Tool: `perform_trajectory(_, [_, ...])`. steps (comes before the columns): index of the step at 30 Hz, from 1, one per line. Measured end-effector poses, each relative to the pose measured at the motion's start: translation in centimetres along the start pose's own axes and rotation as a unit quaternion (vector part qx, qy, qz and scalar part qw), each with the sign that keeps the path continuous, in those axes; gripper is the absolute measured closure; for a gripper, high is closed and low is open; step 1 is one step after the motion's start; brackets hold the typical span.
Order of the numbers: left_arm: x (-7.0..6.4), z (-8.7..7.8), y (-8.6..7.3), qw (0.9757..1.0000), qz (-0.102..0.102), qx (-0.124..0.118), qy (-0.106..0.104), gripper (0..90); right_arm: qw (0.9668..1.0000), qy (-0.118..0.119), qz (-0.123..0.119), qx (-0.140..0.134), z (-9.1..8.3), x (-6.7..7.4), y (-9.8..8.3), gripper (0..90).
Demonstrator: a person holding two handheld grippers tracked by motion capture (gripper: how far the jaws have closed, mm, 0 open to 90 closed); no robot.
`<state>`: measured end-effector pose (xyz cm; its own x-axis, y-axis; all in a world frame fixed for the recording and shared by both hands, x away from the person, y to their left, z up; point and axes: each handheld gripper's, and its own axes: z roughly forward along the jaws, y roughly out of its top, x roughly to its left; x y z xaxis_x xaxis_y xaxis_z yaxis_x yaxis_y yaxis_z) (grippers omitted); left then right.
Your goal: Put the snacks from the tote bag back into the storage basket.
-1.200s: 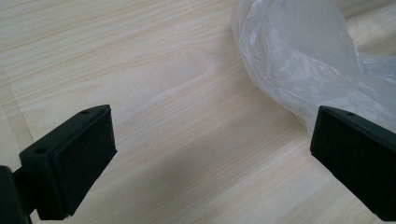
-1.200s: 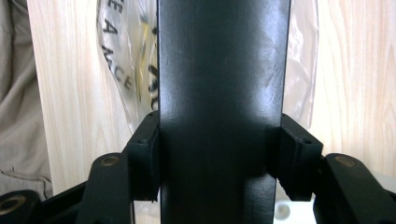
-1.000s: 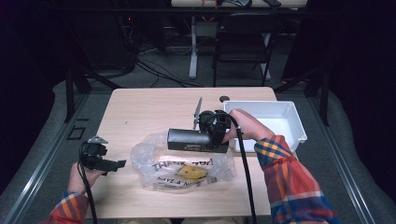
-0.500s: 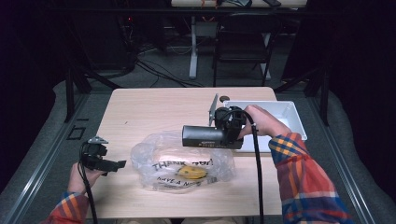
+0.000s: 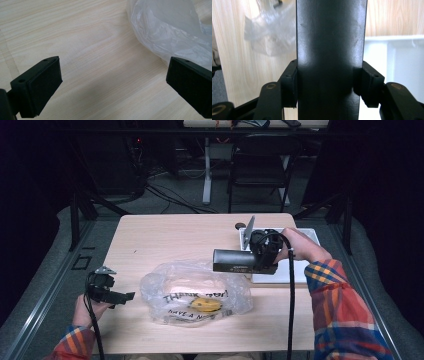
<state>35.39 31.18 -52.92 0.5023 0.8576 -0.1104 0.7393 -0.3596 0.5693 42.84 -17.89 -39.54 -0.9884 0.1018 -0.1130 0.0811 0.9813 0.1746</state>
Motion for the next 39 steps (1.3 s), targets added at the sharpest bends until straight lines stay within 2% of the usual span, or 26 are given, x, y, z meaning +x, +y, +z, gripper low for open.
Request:
perform_trajectory(7, [0.0, -0.1, -0.1, 1.0000, 0.000, -0.004, 0.002, 0.0, 0.9998, -0.003, 0.020, 0.007, -0.4, -1.1, -2.6, 42.7])
perform_trajectory(8, [0.0, -0.1, -0.1, 1.0000, 0.000, -0.006, 0.002, 0.0, 0.9997, -0.006, 0.017, 0.015, -0.6, -1.3, -2.8, 42.7])
perform_trajectory(18, [0.1, -0.1, -0.1, 1.0000, 0.001, -0.004, 0.004, 0.0, 0.9986, -0.005, 0.048, 0.021, -0.3, -2.4, -5.9, 42.7])
perform_trajectory(26, [0.3, -0.2, -0.2, 0.9999, 0.001, -0.004, 0.010, 0.0, 0.9978, -0.015, 0.057, 0.030, -0.2, -3.1, -8.1, 42.8])
perform_trajectory(27, [0.3, -0.2, -0.2, 0.9999, 0.001, -0.005, 0.011, 0.0, 0.9977, -0.011, 0.062, 0.026, 0.0, -3.2, -8.5, 42.8])
perform_trajectory(29, [0.3, -0.3, -0.2, 0.9999, 0.000, -0.005, 0.012, 0.0, 0.9971, -0.015, 0.063, 0.039, 0.1, -3.4, -9.0, 42.8])
perform_trajectory(37, [0.4, -0.4, -0.4, 0.9999, -0.003, -0.007, 0.016, 0.0, 0.9954, -0.017, 0.085, 0.041, 1.2, -4.4, -11.0, 42.8])
perform_trajectory(39, [0.5, -0.4, -0.4, 0.9998, -0.003, -0.007, 0.016, 0.0, 0.9954, -0.020, 0.081, 0.047, 1.5, -4.6, -11.2, 42.8])
